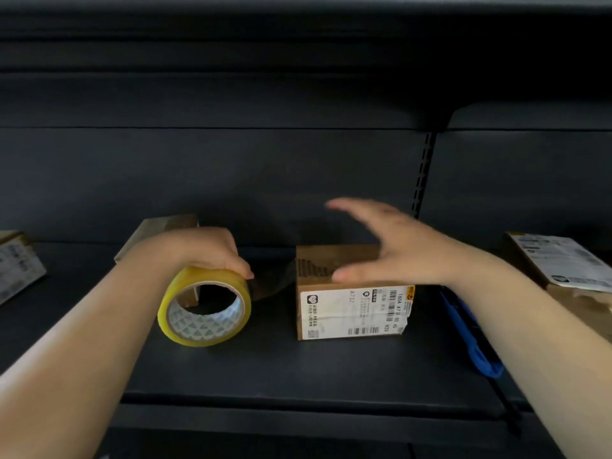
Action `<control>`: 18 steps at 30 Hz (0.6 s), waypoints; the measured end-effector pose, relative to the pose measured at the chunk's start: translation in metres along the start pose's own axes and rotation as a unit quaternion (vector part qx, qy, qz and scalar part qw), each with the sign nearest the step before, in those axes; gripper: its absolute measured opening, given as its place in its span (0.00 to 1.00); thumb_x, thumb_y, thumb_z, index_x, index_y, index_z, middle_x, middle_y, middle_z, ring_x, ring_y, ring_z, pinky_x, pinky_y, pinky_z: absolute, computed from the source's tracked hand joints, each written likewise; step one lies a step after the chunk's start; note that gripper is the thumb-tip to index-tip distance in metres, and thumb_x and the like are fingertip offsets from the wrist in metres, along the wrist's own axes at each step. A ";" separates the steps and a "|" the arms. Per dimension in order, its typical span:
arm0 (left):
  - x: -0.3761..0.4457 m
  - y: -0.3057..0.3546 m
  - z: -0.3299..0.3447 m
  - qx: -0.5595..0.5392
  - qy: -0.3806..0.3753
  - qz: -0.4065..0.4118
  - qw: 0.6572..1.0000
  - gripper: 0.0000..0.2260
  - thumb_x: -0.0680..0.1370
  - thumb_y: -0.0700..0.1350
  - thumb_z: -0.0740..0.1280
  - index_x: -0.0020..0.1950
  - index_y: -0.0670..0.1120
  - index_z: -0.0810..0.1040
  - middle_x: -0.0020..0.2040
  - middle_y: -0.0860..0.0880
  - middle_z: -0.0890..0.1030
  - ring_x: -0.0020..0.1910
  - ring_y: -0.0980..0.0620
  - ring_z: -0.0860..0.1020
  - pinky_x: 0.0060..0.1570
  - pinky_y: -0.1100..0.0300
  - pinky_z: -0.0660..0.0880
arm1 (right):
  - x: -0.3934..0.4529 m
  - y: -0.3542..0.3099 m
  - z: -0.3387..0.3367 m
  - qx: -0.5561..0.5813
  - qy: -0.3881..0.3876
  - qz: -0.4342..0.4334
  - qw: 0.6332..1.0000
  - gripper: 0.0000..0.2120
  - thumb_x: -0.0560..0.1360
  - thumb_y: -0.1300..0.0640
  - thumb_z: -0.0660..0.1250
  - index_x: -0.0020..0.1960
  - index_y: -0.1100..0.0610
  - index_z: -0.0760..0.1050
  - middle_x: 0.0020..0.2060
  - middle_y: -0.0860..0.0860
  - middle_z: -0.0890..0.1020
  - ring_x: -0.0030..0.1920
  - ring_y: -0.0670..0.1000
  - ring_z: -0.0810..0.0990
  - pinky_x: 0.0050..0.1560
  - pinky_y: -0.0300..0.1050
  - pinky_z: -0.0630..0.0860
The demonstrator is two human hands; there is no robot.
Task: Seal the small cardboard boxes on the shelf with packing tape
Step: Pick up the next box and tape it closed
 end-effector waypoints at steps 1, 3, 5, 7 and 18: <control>0.001 0.000 0.001 0.002 -0.001 -0.002 1.000 0.19 0.68 0.56 0.72 0.23 0.48 0.73 0.22 0.52 0.72 0.27 0.53 0.72 0.31 0.60 0.68 | 0.010 -0.011 0.017 -0.054 -0.075 -0.021 0.995 0.48 0.58 0.29 0.68 0.72 0.36 0.50 0.74 0.43 0.57 0.74 0.46 0.52 0.71 0.46 0.50; 0.002 -0.002 0.001 0.005 0.000 -0.007 1.000 0.18 0.67 0.58 0.72 0.23 0.49 0.74 0.23 0.53 0.73 0.27 0.54 0.73 0.31 0.60 0.68 | 0.023 -0.016 0.046 -0.121 -0.185 -0.022 0.975 0.52 0.59 0.31 0.70 0.73 0.36 0.43 0.76 0.44 0.47 0.75 0.47 0.42 0.72 0.57 0.39; 0.002 -0.007 0.001 -0.002 0.005 -0.015 1.000 0.18 0.66 0.59 0.73 0.24 0.49 0.75 0.24 0.53 0.74 0.28 0.54 0.74 0.31 0.61 0.70 | 0.032 -0.012 0.067 -0.154 -0.233 -0.004 0.960 0.53 0.60 0.32 0.71 0.73 0.37 0.40 0.76 0.46 0.46 0.75 0.50 0.41 0.72 0.61 0.38; 0.001 -0.013 0.001 -0.031 0.009 -0.015 0.999 0.17 0.66 0.59 0.73 0.25 0.48 0.77 0.26 0.51 0.76 0.31 0.53 0.76 0.34 0.60 0.72 | 0.036 -0.007 0.076 -0.156 -0.232 0.003 0.960 0.50 0.63 0.33 0.70 0.74 0.38 0.42 0.76 0.47 0.51 0.75 0.53 0.48 0.72 0.59 0.46; -0.050 -0.016 0.018 -0.397 -0.178 0.224 0.872 0.19 0.61 0.64 0.75 0.39 0.50 0.85 0.31 0.52 0.83 0.31 0.58 0.81 0.33 0.67 0.75 | 0.028 -0.011 0.051 0.021 -0.165 -0.037 0.985 0.41 0.65 0.39 0.71 0.70 0.30 0.50 0.65 0.42 0.63 0.67 0.47 0.60 0.69 0.52 0.61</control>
Point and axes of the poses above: each hand's wrist, its own x-axis towards the middle knuckle, its own z-axis out of the palm, y = z × x, the point moved 9 cm from there along x, towards the middle knuckle
